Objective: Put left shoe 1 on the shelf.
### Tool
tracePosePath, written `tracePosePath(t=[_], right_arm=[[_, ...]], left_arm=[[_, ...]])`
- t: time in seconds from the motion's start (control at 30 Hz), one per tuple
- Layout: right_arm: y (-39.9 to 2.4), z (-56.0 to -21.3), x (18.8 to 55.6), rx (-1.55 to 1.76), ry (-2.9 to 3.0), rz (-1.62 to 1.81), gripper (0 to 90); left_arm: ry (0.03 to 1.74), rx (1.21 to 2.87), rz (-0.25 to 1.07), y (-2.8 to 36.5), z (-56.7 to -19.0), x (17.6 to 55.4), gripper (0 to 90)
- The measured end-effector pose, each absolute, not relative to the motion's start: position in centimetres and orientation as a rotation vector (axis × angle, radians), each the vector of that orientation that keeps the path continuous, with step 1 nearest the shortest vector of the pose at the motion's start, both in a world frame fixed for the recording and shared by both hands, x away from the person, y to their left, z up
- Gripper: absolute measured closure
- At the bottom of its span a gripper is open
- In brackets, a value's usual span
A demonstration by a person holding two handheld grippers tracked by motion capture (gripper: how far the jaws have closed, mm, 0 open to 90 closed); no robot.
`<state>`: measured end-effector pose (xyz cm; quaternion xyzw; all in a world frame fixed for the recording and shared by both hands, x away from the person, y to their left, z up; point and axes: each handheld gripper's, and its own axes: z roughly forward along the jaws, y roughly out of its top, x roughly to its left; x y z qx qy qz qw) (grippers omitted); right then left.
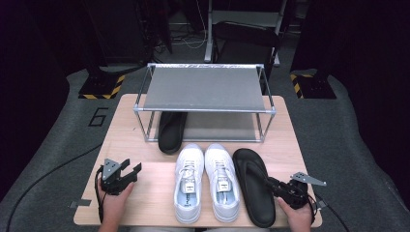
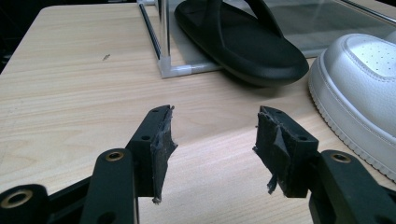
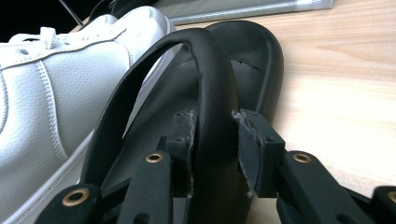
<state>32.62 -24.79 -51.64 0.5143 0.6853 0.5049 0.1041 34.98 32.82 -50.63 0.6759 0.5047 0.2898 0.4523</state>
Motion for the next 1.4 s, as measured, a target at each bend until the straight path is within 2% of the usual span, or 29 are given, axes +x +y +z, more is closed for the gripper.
tracePosePath(t=[0.97,1.13,1.4], right_arm=[[-23.4,-50.2,30.9,1.528,1.835,1.260,73.5],[-23.1,-50.4,30.7,1.526,1.807,1.170,82.5],[-22.1,-50.2,30.6,1.483,1.792,1.063,83.6]], left_arm=[[1.255,1.663,0.715,33.0,-50.8,35.0,45.6],[1.252,1.671,0.713,33.0,-50.8,35.0,45.6],[1.254,1.668,0.714,33.0,-50.8,35.0,45.6]])
